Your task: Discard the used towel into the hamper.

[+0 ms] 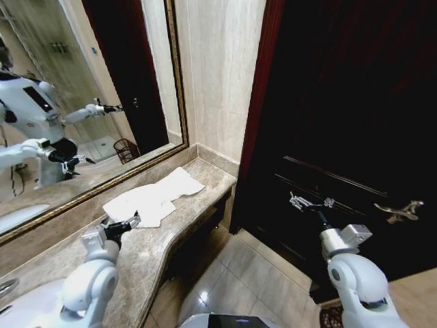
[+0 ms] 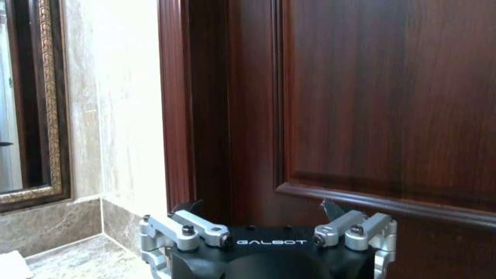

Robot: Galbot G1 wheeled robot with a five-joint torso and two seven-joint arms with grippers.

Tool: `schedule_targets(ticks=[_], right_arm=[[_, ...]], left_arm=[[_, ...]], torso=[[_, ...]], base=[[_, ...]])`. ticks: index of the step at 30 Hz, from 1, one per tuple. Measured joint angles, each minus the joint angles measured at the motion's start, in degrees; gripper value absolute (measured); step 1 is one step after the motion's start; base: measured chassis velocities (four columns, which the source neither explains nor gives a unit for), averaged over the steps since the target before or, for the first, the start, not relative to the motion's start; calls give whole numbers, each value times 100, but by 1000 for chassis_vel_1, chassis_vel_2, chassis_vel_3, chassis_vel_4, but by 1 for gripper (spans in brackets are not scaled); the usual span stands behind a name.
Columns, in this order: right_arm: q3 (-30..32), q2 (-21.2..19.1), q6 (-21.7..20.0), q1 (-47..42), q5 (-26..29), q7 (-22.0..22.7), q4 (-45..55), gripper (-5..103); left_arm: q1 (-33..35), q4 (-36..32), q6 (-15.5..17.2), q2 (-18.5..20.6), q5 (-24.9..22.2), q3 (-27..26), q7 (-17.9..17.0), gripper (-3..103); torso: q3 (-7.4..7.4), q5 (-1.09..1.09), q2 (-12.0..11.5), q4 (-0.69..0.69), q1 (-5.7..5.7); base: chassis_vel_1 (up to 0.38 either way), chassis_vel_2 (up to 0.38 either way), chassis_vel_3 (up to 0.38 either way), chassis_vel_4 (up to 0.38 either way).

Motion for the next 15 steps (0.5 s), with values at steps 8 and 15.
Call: schedule_targets(ticks=[8, 15], right_arm=[[3, -193, -128, 130, 98, 152, -47, 100], [-29, -138, -253, 199, 63, 185, -31, 100]], left_arm=[[-718, 904, 97, 673, -430, -37, 48, 100], [-1366, 1716, 204, 1398, -856, 159, 207, 100]], torso=[[0, -1, 0, 0, 0], [1, -3, 0, -1, 1]], base=[[0, 0, 0, 0], [0, 0, 0, 0]])
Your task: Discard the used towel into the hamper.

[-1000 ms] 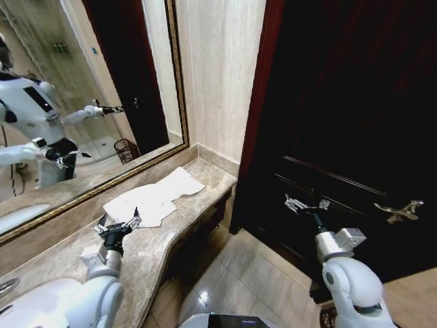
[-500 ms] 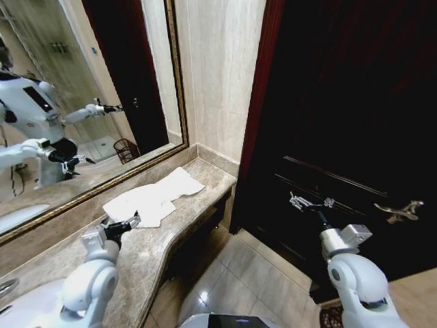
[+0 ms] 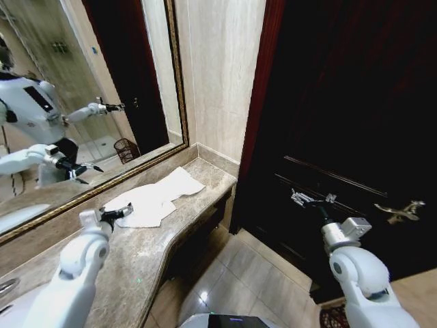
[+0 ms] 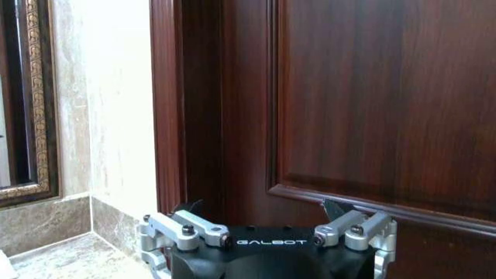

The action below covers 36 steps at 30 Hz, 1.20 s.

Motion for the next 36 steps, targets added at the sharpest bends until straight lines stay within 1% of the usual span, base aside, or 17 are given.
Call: schedule_targets(ticks=[2, 4, 5, 6, 7, 10, 11, 14, 15, 17, 19, 21, 22, 24, 27, 31, 36], right_arm=[[2, 58, -7, 4, -40, 14, -19, 100], [24, 73, -2, -10, -58, 22, -28, 100], [60, 82, 11, -30, -70, 29, -37, 100], [114, 89, 34, -57, -83, 35, -51, 100], [114, 89, 34, -57, -83, 35, -51, 100], [213, 105, 110, -86, -110, 38, -116, 100], [213, 105, 110, -86, -110, 38, -116, 100], [238, 163, 190, -103, -160, 38, -168, 100], [238, 163, 190, -103, -160, 38, -168, 100], [238, 221, 233, -109, -204, 38, -195, 100], [237, 246, 250, -115, -222, 37, -205, 100], [232, 278, 270, -128, -266, 36, -221, 100], [232, 278, 270, -128, -266, 36, -221, 100], [231, 294, 290, -143, -355, 28, -232, 100], [235, 322, 294, -145, -405, 35, -231, 100], [300, 363, 297, -162, -427, 46, -203, 100], [414, 368, 316, -207, -424, 45, -164, 100]], left_arm=[[-244, 315, 48, 298, -69, 111, 129, 100], [-390, 481, 114, 432, -114, 186, 197, 100], [-480, 582, 184, 521, -143, 224, 288, 100], [-573, 690, 246, 628, -154, 252, 526, 100], [-573, 690, 246, 628, -154, 252, 526, 100], [-549, 816, 285, 855, -17, 270, 1365, 100], [-549, 816, 285, 855, -17, 270, 1365, 100], [-503, 944, 287, 987, 207, 312, 1993, 100], [-503, 944, 287, 987, 207, 312, 1993, 100], [-512, 1101, 286, 1067, 467, 387, 2344, 100], [-551, 1198, 286, 1103, 512, 423, 2415, 100], [-665, 1414, 283, 1191, 573, 475, 2645, 100], [-665, 1414, 283, 1191, 573, 475, 2645, 100], [-862, 1711, 279, 1320, 639, 637, 2853, 100], [-1076, 1915, 277, 1402, 662, 811, 2957, 100], [-1424, 2145, 273, 1448, 664, 1102, 3018, 100], [-1592, 2270, 270, 1409, 675, 1327, 2996, 100]], torso=[[0, 2, 0, 0, 0], [0, 0, 0, 1, 0], [0, 0, 0, 0, 0], [0, 0, 0, -2, 0], [0, 0, 0, -2, 0], [0, 0, 0, -1, 0], [0, 0, 0, -1, 0], [0, 1, 0, 0, 0], [0, 1, 0, 0, 0], [-1, 1, 0, 0, 0], [0, 0, 0, 0, 0], [-1, 2, 0, 0, 0], [-1, 2, 0, 0, 0], [-1, 2, 0, 1, 0], [-1, 2, 0, 1, 0], [-1, 2, 0, -1, 0], [-1, 3, 0, 0, 0]], base=[[0, 0, 0, 0], [0, 0, 0, 0], [0, 0, 0, 0], [0, 0, 0, 0], [0, 0, 0, 0], [0, 0, 0, 0], [0, 0, 0, 0], [0, 0, 0, 0], [0, 0, 0, 0], [0, 0, 0, 0], [0, 0, 0, 0], [0, 0, 0, 0], [0, 0, 0, 0], [0, 0, 0, 0], [0, 0, 0, 0], [0, 0, 0, 0], [0, 0, 0, 0]])
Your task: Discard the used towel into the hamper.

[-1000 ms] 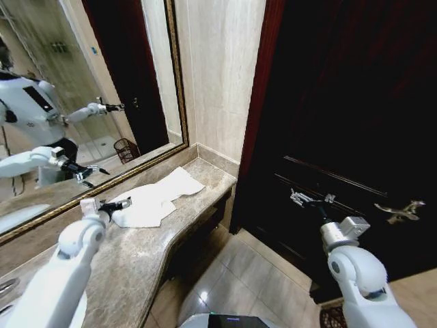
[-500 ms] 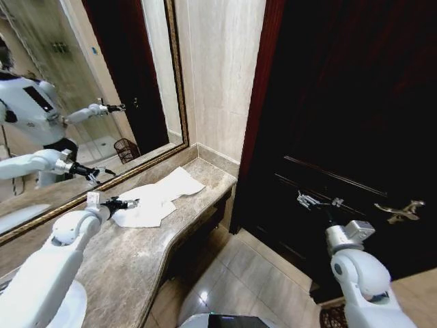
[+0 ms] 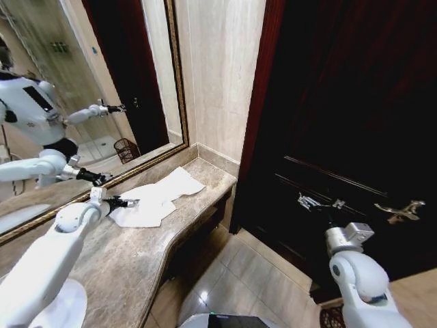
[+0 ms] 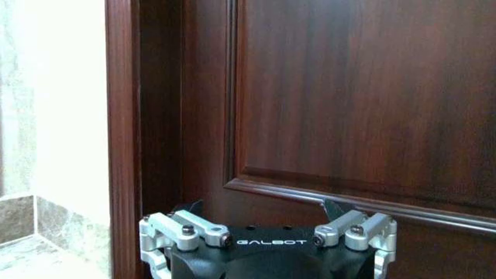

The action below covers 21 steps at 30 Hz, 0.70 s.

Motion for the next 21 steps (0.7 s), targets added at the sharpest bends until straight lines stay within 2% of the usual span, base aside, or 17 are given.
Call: schedule_targets(ticks=[11, 21], right_arm=[[195, 7, 39, -175, 27, -6, 124, 100], [286, -12, 57, -191, 73, 21, 154, 100]], left_arm=[[-490, 504, -5, -238, 201, 520, -12, 100], [-574, 616, -9, -356, 313, 618, -22, 100]], torso=[[0, 0, 0, 0, -1], [0, 1, 0, 0, -1]], base=[[0, 0, 0, 0], [0, 0, 0, 0]])
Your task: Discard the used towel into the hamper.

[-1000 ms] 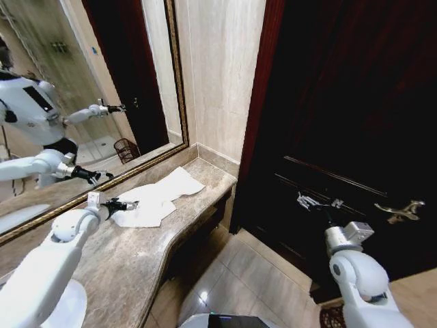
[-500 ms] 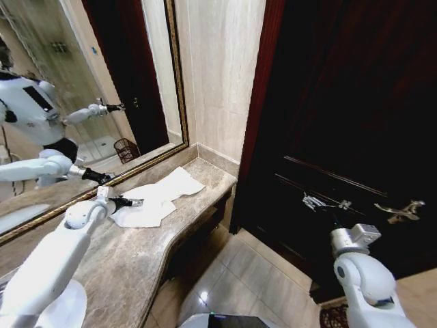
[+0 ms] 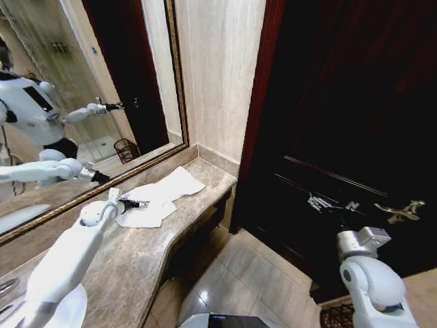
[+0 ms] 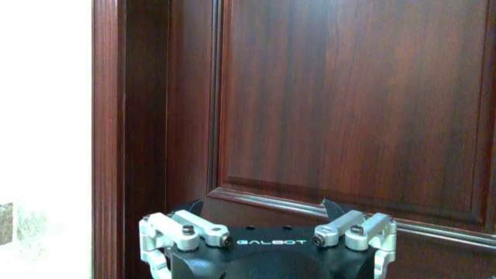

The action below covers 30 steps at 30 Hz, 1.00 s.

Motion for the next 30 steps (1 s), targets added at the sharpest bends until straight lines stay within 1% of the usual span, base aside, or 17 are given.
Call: schedule_targets(ticks=[2, 5, 6, 8, 9, 12, 14, 17, 18, 20, 21, 24, 26, 28, 30], right_arm=[[0, 0, 3, -6, 1, 8, 0, 100], [15, -21, 6, -15, 14, 20, -1, 100], [15, -21, 6, -15, 14, 20, -1, 100], [34, -45, 6, -14, 53, 24, -2, 100], [34, -45, 6, -14, 53, 24, -2, 100], [79, -63, 0, -11, 120, 28, -2, 100], [89, -63, -1, -11, 129, 28, -2, 100], [114, -52, -1, -15, 138, 22, -3, 100], [114, -52, -1, -15, 138, 22, -3, 100], [130, -47, 0, -26, 142, 16, -3, 100], [130, -47, 0, -26, 142, 16, -3, 100], [154, -46, 14, -39, 148, 3, -13, 100], [160, -46, 19, -43, 151, 2, -14, 100], [169, -46, 22, -47, 160, 1, -13, 100], [196, -54, 24, -53, 199, 0, 1, 100]], left_arm=[[0, 10, 0, -1, 9, 2, -8, 101], [16, 46, -8, -18, 11, 5, -53, 89], [16, 46, -8, -18, 11, 5, -53, 89], [27, 52, -10, -35, 10, -1, -53, 79], [27, 52, -10, -35, 10, -1, -53, 79], [26, 61, -11, -55, -15, 0, -63, 62], [20, 60, -11, -55, -17, 2, -60, 62], [3, 37, -7, -53, -19, 8, -28, 45], [3, 37, -7, -53, -19, 8, -28, 45], [3, -3, -2, -52, -19, 9, -25, 34], [3, -3, -2, -52, -19, 9, -25, 34], [18, -66, 5, -52, -23, 4, -17, 19], [24, -76, 7, -53, -29, 0, -17, 19], [34, -93, 9, -57, -45, -8, -24, 12], [75, -160, -26, -61, -117, -26, -140, 9]], torso=[[0, 0, 0, 0, 0], [0, 0, 0, -1, 0], [0, 0, 0, -1, 0], [0, 0, 0, -1, 0], [0, 0, 0, -1, 0], [-1, 0, 1, -1, 0], [-1, 0, 0, -1, 0], [0, -2, 0, 0, 0], [0, -2, 0, 0, 0], [0, -2, 0, 0, 0], [0, -2, 0, 0, 0], [0, -2, 0, 0, 0], [0, -2, 0, 0, 0], [0, -2, 0, 0, 0], [0, -3, 0, 0, 0]], base=[[0, 0, 0, 0], [0, 0, 0, 0], [0, 0, 0, 0], [0, 0, 0, 0], [0, 0, 0, 0], [0, 0, 0, 0], [0, 0, 0, 0], [0, 0, 0, 0], [0, 0, 0, 0], [0, 0, 0, 0], [0, 0, 0, 0], [0, 0, 0, 0], [0, 0, 0, 0], [0, 0, 0, 0], [0, 0, 0, 0]])
